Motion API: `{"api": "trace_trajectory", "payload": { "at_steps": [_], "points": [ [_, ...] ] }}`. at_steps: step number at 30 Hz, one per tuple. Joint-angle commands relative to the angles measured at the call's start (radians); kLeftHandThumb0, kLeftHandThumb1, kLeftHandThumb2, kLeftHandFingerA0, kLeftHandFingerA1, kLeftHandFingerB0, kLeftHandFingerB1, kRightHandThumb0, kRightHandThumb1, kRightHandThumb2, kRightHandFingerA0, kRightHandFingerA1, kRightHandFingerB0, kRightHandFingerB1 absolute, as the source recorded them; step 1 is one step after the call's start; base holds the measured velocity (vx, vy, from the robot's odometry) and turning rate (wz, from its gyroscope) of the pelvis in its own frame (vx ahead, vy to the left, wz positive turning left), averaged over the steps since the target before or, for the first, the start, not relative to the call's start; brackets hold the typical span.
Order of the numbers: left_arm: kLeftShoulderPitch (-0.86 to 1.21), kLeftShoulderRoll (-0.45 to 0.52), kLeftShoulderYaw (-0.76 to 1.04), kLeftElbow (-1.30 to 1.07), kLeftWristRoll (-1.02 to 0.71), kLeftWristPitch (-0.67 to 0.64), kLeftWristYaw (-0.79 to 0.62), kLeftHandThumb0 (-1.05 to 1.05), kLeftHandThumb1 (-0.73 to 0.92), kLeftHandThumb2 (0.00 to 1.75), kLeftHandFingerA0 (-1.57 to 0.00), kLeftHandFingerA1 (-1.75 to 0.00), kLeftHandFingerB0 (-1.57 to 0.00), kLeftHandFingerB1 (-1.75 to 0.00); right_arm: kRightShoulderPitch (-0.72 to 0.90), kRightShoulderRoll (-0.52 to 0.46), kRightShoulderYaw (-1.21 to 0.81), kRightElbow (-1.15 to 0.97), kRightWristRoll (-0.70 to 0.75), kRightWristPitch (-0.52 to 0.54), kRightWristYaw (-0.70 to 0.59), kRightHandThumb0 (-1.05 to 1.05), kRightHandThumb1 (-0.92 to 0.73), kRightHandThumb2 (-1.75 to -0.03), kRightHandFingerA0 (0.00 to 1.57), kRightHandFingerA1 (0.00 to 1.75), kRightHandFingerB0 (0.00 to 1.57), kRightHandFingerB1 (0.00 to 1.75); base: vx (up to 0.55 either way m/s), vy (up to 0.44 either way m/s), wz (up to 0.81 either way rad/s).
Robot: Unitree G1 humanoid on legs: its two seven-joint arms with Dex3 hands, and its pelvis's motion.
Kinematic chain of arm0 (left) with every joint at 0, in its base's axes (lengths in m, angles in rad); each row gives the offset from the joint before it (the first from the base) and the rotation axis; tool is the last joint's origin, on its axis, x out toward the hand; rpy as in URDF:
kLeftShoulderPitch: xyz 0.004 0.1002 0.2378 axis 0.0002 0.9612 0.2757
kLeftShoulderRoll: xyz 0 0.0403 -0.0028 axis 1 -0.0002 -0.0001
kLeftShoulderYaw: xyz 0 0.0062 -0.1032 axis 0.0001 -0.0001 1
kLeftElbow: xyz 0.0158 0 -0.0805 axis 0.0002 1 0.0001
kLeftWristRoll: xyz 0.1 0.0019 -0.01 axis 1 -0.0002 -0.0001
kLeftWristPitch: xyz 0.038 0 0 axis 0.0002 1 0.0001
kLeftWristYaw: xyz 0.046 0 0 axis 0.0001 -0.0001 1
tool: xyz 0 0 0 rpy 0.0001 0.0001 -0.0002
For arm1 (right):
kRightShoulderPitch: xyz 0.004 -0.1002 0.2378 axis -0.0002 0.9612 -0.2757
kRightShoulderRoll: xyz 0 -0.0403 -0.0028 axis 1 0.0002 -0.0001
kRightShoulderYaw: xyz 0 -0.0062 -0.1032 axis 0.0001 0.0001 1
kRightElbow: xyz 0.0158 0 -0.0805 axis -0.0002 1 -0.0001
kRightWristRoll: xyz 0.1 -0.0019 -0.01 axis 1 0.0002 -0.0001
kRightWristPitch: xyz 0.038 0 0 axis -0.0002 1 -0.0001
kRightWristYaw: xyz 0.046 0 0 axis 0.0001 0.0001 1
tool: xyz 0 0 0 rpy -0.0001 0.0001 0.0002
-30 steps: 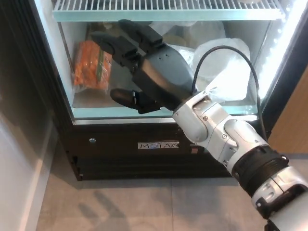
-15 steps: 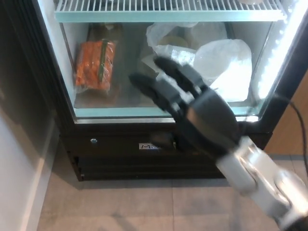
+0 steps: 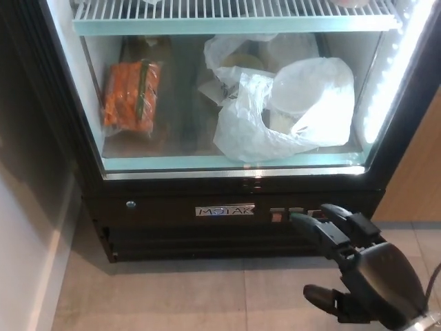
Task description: The robot stands in front of a refrigerator with an opened door and closes the door by swing its right hand at the door
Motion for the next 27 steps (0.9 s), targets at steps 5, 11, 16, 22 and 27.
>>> {"api": "trace_trajectory", "payload": {
  "at_steps": [5,11,16,22,27],
  "points": [
    [0.009,0.02,0.001,0.01,0.018,-0.003,0.013,-0.56,0.92,0.73,-0.29,-0.36,-0.21,-0.33,-0.025,0.05,-0.117,0.445,0.225,-0.028,0.084,-0.75,-0.89,-0.67,0.23,0.32,0.2,0.29,0.0,0.0,0.0],
    [0.015,0.021,0.008,0.013,0.011,-0.014,-0.007,-0.57,0.92,0.72,-0.27,-0.36,-0.2,-0.33,-0.027,0.1,-0.249,0.678,0.352,0.06,0.231,-0.82,-0.86,-0.67,0.3,0.34,0.25,0.3,0.0,0.0,0.0],
    [0.012,0.026,0.007,0.012,0.014,-0.01,-0.006,-0.56,0.92,0.72,-0.27,-0.36,-0.2,-0.33,-0.038,0.104,-0.344,0.726,0.419,0.059,0.313,-0.81,-0.67,-0.96,0.29,0.47,0.24,0.44,0.0,0.0,0.0],
    [0.012,0.023,0.009,0.014,0.012,-0.012,-0.003,-0.56,0.92,0.72,-0.28,-0.36,-0.21,-0.33,-0.046,0.109,-0.379,0.74,0.427,0.078,0.363,-0.82,-0.84,-0.67,0.35,0.35,0.25,0.3,0.0,0.0,0.0],
    [0.015,0.029,0.009,0.003,0.014,-0.018,-0.002,-0.55,0.92,0.72,-0.28,-0.36,-0.2,-0.33,-0.059,0.106,-0.381,0.754,0.44,0.15,0.489,-0.77,-0.83,-0.66,0.33,0.33,0.31,0.32,0.0,0.0,0.0]
  ]
}}
